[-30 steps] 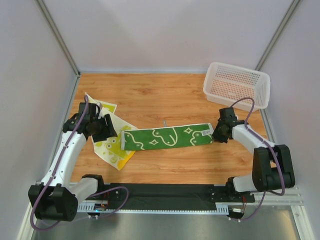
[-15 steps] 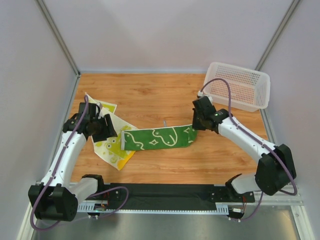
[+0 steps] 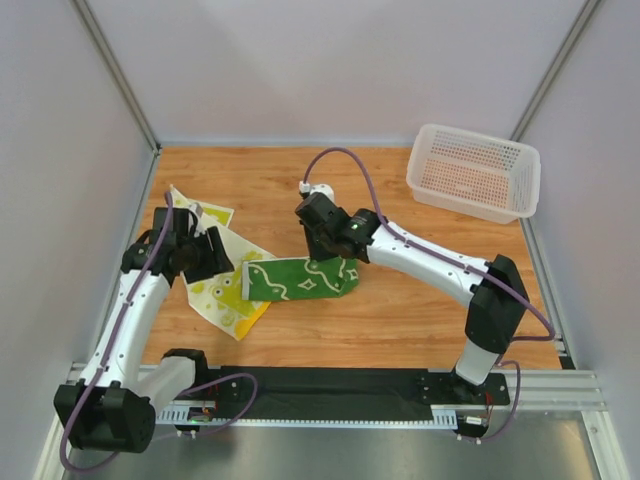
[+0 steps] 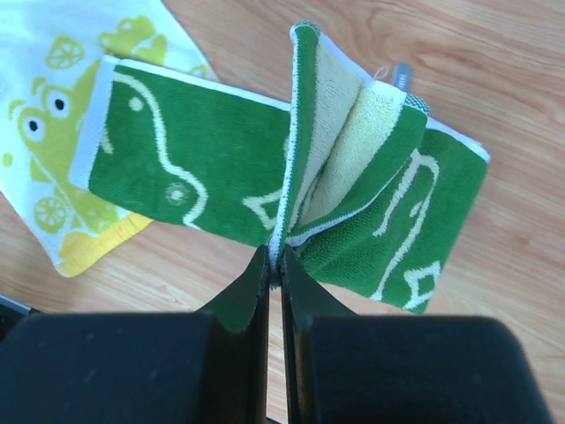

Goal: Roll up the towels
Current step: Fold the towel

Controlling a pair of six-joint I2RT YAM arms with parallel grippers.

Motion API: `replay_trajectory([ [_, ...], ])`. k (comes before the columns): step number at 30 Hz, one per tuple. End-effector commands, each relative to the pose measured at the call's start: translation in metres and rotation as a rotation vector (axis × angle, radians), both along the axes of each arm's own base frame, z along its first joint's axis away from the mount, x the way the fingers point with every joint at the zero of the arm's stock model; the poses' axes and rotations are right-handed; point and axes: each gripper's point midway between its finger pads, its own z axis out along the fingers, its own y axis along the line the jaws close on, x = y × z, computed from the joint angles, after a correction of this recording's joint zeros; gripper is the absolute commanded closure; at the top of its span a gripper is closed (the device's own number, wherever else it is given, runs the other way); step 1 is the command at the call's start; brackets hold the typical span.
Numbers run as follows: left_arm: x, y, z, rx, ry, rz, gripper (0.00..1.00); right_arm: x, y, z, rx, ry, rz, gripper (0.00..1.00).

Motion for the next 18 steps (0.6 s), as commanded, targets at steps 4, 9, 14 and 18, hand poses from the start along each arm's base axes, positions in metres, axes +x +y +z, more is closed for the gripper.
replay_trajectory([
  [4, 0.000, 0.025, 0.023, 0.097, -0.118, 0.112, 0.35, -0.009, 0.045, 0.006, -0.016, -0.025, 0.076, 1.00],
  [9, -0.006, 0.053, 0.040, 0.157, -0.206, 0.261, 0.31, -0.019, 0.076, 0.003, -0.011, -0.023, 0.126, 1.00],
  [14, -0.013, 0.061, 0.054, 0.165, -0.279, 0.310, 0.28, -0.024, 0.101, -0.006, -0.016, -0.014, 0.164, 1.00],
  [18, -0.014, 0.062, 0.056, 0.167, -0.282, 0.319, 0.28, -0.025, 0.120, -0.018, -0.023, 0.002, 0.190, 1.00],
])
